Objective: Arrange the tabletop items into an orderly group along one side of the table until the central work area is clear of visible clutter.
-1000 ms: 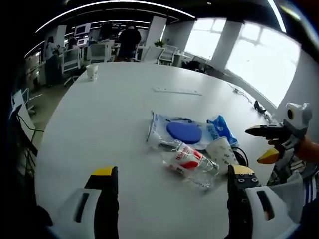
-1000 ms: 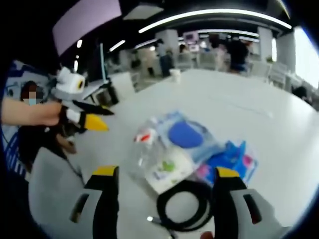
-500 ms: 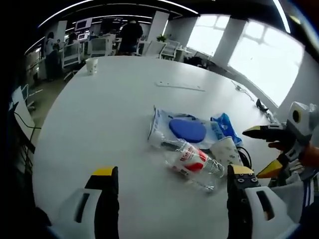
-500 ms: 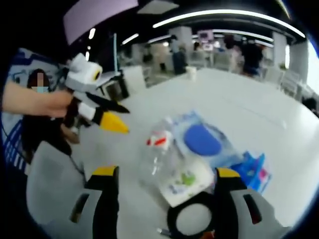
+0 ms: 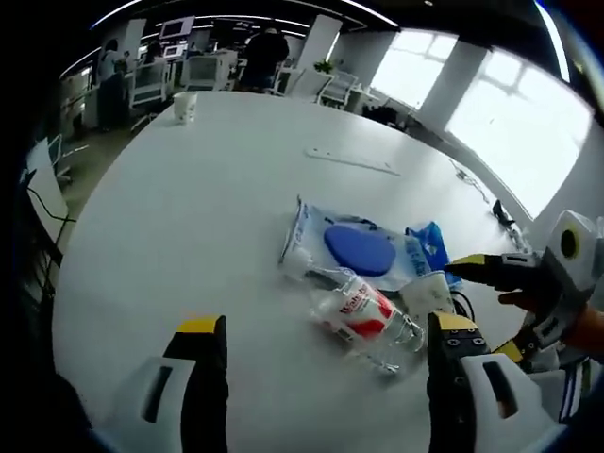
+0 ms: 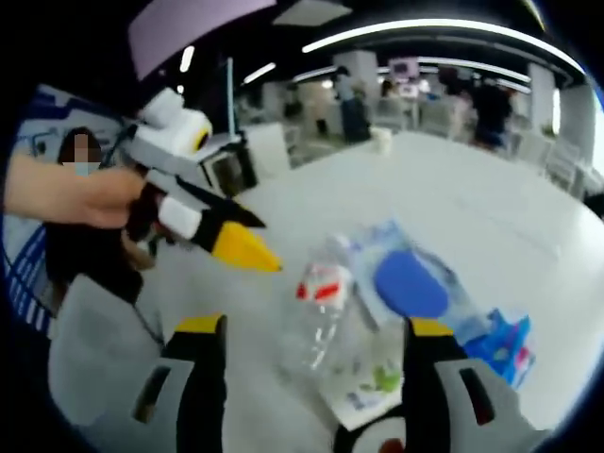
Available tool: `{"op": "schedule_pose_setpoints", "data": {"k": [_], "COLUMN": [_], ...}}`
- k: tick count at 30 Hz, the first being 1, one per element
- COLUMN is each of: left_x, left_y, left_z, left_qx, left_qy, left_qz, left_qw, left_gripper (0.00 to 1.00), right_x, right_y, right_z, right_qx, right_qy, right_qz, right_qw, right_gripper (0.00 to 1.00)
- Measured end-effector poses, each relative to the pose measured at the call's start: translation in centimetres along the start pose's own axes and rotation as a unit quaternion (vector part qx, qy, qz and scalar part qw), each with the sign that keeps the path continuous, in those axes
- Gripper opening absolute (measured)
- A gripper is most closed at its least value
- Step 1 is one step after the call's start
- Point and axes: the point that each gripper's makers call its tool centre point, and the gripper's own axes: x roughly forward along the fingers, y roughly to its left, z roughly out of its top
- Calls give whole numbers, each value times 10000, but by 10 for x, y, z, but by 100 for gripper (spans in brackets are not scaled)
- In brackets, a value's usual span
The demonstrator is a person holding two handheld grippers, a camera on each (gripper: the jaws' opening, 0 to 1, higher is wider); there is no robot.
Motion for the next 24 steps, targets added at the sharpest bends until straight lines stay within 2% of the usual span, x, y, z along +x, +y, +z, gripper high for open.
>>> {"op": "schedule_pose_setpoints", "data": {"k": [4,8,12,19,24], "left_x": [6,9,12,19,24], "left_y": [-6,-6,-5,-3,-4], "left_z": [4,5,7,5,5], "left_qx": [-84,-128,-229,-281,-567], "left_qy": [-1,-8,10,117,123], "left_qz": [-68,-8,-49,16,8], "left_qw": [9999,9999,9997,9995,9983], "left_gripper": [86,88,87,86,84], "right_x": [11,19,24,33,40], "right_y": [9,16,17,16,16], "right_z": [3,3,-2,-7,-9], "right_qx": [-79,-116,-158,-7,148], "right_qy": [39,76,208,351,424], "right_qz": [113,223,217,193,168], "right_qw": [9999,9997,9994,9992,9988], "right_gripper": [73,72,72,70,66]}}
